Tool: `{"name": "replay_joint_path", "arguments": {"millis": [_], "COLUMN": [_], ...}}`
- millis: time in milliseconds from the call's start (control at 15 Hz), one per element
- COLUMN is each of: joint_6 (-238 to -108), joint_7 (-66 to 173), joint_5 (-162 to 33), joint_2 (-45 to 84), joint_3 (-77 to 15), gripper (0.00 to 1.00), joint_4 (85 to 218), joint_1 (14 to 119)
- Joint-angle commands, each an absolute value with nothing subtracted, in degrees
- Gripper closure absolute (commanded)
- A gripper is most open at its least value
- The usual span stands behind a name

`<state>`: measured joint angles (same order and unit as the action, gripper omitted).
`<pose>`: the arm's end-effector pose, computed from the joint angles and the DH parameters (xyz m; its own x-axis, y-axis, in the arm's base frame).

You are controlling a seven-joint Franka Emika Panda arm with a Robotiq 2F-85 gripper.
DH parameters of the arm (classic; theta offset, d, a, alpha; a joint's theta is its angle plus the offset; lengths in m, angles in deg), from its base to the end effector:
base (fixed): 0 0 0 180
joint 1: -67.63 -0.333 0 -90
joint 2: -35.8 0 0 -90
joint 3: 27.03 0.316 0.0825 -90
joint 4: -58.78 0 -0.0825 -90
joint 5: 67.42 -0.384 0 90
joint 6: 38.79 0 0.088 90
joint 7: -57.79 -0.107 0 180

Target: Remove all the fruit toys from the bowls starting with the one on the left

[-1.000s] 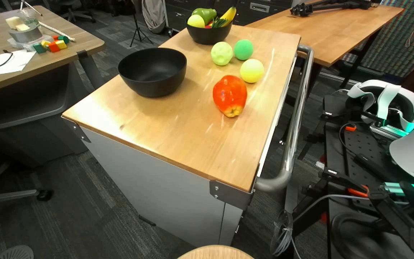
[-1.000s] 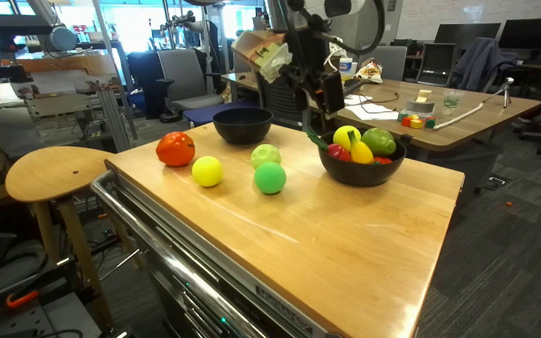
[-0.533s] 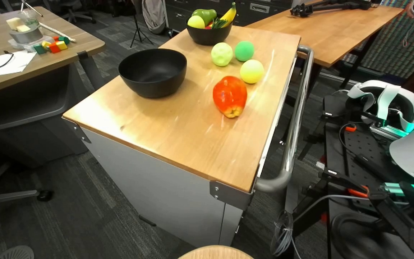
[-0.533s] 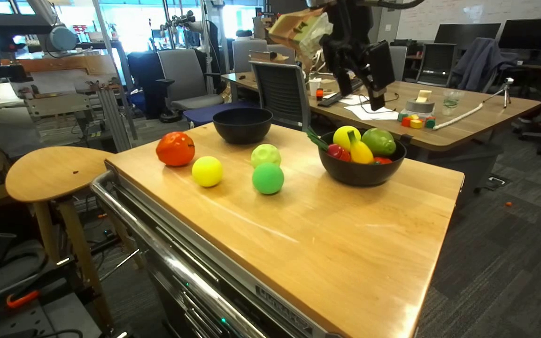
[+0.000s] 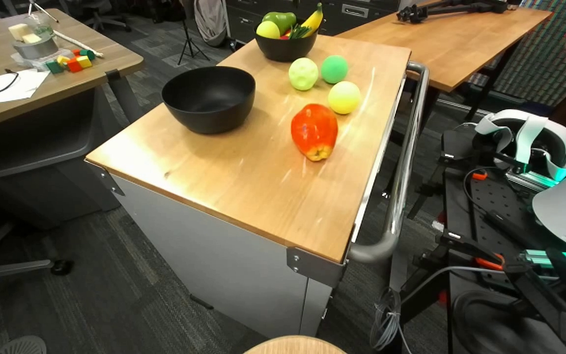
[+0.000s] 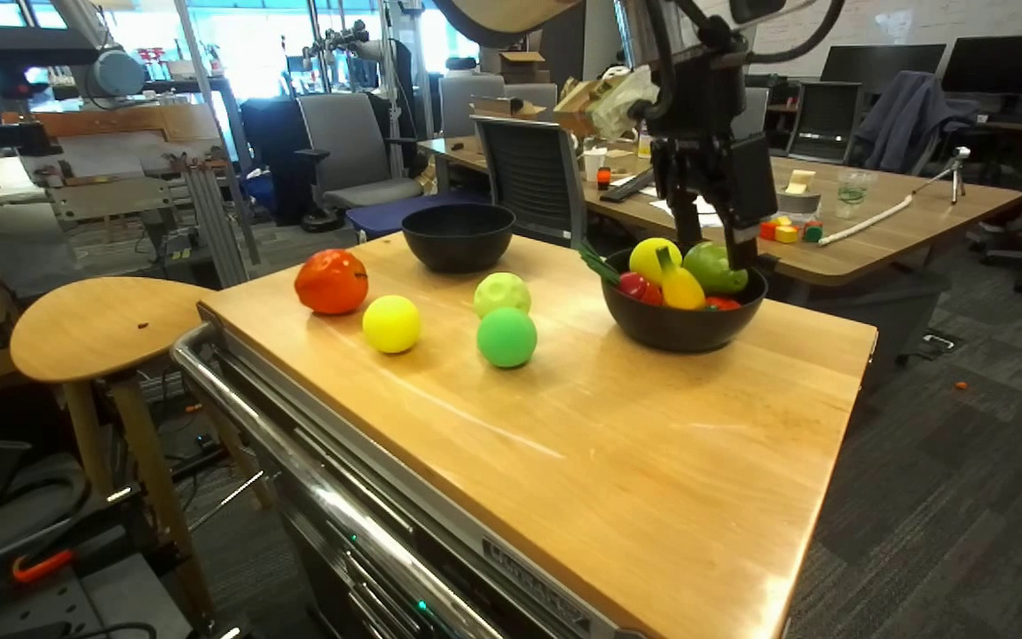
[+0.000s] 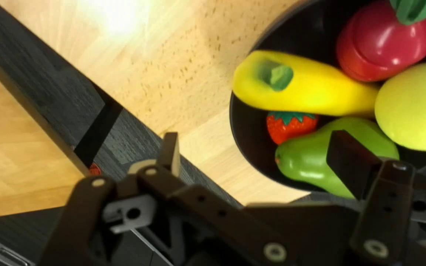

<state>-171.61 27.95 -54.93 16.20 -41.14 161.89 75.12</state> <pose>0.6138 -0.2333 0.3819 0.7235 -0.6361 0.2682 -0.6834 -0.7147 0.1485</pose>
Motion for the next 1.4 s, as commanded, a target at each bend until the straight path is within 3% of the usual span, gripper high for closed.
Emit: {"name": "replay_joint_path", "arguments": {"millis": [0,200,267,400,600,867,1200,1267,1333], "joint_6": [-166.5,-164.1,-163.8,-162.8,-161.4,-160.9,-160.6,-160.5,-160.6], "joint_7": [27.5,28.0,28.3,28.3,28.2,28.2,28.1,28.1,28.0], "joint_5": [-57.8,-60.0,-60.9,-62.0,-62.9,-62.8,-62.4,-62.2,-62.2], "joint_2": [11.0,8.9,8.4,8.0,7.8,8.6,8.9,8.9,8.9], "joint_3": [-41.2,-41.0,-40.9,-41.0,-41.0,-41.1,-41.2,-41.3,-41.3], "gripper": [0.0,0.02,0.25,0.29,0.55,0.75,0.77,0.74,0.32], "joint_4": [157.3,156.1,155.5,154.6,153.6,153.5,153.9,154.1,154.2], "joint_1": [74.9,75.1,75.3,75.4,75.5,75.4,75.2,75.1,75.1]}}
